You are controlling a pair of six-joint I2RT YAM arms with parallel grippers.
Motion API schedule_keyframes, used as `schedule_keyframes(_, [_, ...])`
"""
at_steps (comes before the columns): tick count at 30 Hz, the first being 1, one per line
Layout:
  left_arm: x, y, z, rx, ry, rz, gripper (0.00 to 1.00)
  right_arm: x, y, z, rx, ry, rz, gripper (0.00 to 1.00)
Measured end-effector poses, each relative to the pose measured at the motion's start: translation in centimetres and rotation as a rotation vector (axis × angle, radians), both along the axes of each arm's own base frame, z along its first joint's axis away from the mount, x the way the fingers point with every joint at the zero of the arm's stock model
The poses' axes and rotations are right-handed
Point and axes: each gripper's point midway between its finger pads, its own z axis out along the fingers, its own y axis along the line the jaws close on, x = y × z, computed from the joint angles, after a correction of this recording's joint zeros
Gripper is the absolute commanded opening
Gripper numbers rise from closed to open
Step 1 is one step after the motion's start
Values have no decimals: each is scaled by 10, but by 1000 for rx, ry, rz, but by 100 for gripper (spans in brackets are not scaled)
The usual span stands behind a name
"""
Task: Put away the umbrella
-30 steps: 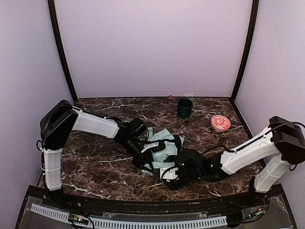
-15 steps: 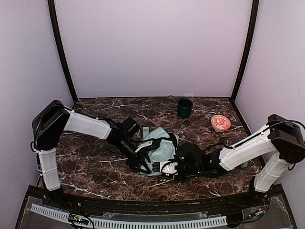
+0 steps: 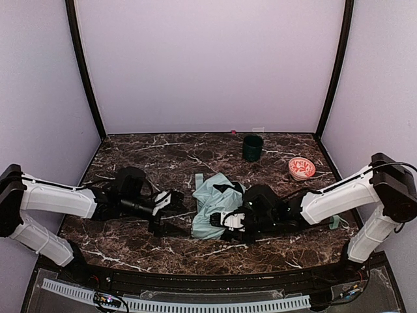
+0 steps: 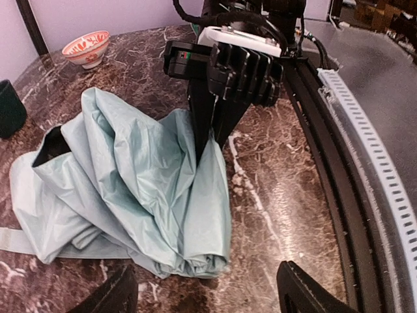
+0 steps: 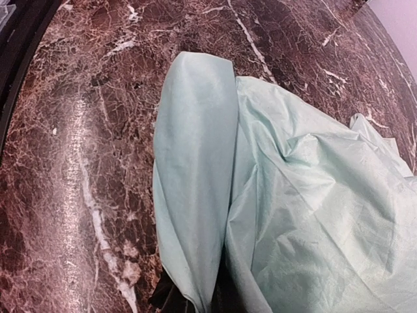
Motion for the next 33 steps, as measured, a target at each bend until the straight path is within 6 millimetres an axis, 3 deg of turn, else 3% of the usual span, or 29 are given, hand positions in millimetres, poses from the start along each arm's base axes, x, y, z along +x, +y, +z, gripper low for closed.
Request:
schedule_keyframes(2, [2,-5,0,-1,-79,-1,75,2,-1,1,7,33,-4,12])
schedule_keyframes(9, [-6,-33,-13,46,-351,-89,76,2,-2,8,33,172,0,54])
schedule_keyframes(14, [12,-42,-21,77,-380,-63,73,-18,-5,29,75,264,73,67])
schedule_keyframes(19, [14,-39,2,-36,-282,-79,72,-24,-17,96,247,313,143,68])
schedule_keyframes(22, [25,-40,23,-95,-219,-52,71,-7,-26,129,353,313,96,68])
schedule_keyframes(24, [38,-47,38,-119,-190,-22,66,16,-31,141,409,305,2,63])
schedule_keyframes(27, [75,-64,60,-142,-126,64,64,51,-31,138,435,332,-163,57])
schedule_keyframes(29, [104,-71,62,-141,-81,142,68,71,-25,126,412,372,-246,56])
schedule_keyframes(33, [156,-66,34,-71,45,306,78,97,-12,91,349,468,-368,51])
